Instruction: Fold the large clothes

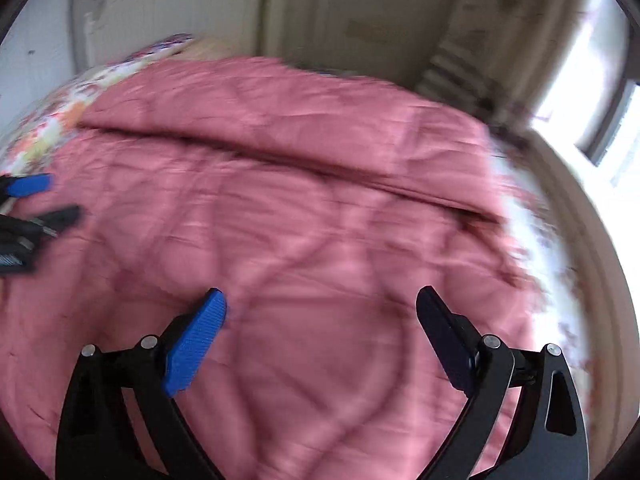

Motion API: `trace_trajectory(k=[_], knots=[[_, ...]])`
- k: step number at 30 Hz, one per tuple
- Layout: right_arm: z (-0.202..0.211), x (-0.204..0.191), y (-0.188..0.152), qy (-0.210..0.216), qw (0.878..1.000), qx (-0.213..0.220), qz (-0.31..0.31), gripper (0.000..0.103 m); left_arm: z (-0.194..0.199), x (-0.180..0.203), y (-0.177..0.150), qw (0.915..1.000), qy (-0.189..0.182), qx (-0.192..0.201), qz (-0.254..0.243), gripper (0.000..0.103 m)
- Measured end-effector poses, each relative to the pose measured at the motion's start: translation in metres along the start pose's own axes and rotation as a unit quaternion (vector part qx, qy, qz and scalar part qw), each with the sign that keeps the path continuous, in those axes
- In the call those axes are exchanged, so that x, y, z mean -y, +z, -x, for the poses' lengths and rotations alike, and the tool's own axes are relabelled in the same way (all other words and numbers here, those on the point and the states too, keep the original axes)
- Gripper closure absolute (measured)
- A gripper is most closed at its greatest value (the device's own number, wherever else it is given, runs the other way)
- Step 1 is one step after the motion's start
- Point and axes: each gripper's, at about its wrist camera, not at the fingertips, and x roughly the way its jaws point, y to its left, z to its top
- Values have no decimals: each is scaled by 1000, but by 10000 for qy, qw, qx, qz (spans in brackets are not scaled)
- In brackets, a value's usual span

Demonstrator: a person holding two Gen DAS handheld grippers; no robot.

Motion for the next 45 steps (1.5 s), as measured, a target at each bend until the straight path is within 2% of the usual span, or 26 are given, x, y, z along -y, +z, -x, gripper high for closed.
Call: trace_trajectory(k=[3, 4, 5, 6, 7, 8, 10, 12, 14, 15, 18, 22, 24, 25, 28, 30, 32, 34, 39, 40, 42, 45], knots=[[1, 40, -19, -211, 9983, -156, -520, 11, -7, -36, -7, 9983, 161, -239, 508, 2], [-2, 48, -24, -208, 9973, -238, -655, 11, -12, -47, -9, 9964, 87, -391, 743, 2], [-9, 61, -32, -21, 9950, -351, -937, 11, -12, -55, -9, 9950, -61, -316, 941, 2], [-13, 71, -34, 246, 9912, -409, -1231, 10, -13, -57, -8, 9944, -62, -330, 1001, 2], [-13, 77, -34, 274, 9891, -447, -1375, 4, -15, -53, -6, 9952, 77, -388, 897, 2], [-17, 79, -34, 260, 9884, -532, -1395, 4, -16, -48, -5, 9959, 157, -427, 777, 2], [-16, 74, -31, 194, 9898, -515, -1313, 4, -13, -40, -4, 9972, 269, -357, 592, 2], [-12, 74, -31, 105, 9907, -426, -1284, 4, -1, -34, -5, 9976, 452, -102, 506, 2], [3, 69, -33, -118, 9916, -138, -1283, 4, 19, -27, -7, 9975, 496, 256, 443, 2], [14, 65, -32, -163, 9918, 48, -1264, 4, 30, -21, -8, 9977, 384, 416, 383, 2], [45, 44, -29, 285, 9929, 424, -1077, 4, 51, 6, -9, 9980, -142, 622, 10, 2], [52, -6, -24, 719, 9966, 336, -214, 4, 41, 50, -19, 9964, -550, 338, -553, 2], [44, -31, -30, 788, 9965, 222, 169, 4, 19, 66, -28, 9959, -447, -83, -788, 2], [31, -46, -36, 708, 9966, -36, 426, 5, 12, 67, -29, 9955, -418, -236, -813, 2], [25, -46, -32, 730, 9966, -86, 366, 5, 10, 57, -24, 9960, -645, -298, -541, 2], [21, -37, -32, 954, 9951, -221, 157, 5, 11, 54, -24, 9960, -682, -276, -507, 2], [21, -29, -31, 949, 9952, -227, 59, 5, 13, 50, -24, 9964, -589, -243, -561, 2], [27, -18, -32, 754, 9970, -184, -18, 5, 20, 39, -24, 9976, -455, -144, -504, 2], [30, 31, -43, 254, 9985, -241, -424, 5, 26, -11, -27, 9999, -113, -34, -72, 2], [26, 39, -47, 228, 9978, -317, -544, 5, 20, -22, -30, 9998, -121, -138, 61, 2], [16, 52, -61, 493, 9939, -392, -905, 5, 15, -31, -31, 9988, -296, -261, 279, 2], [14, 51, -60, 458, 9944, -399, -861, 5, 14, -28, -28, 9994, -94, -253, 220, 2]])
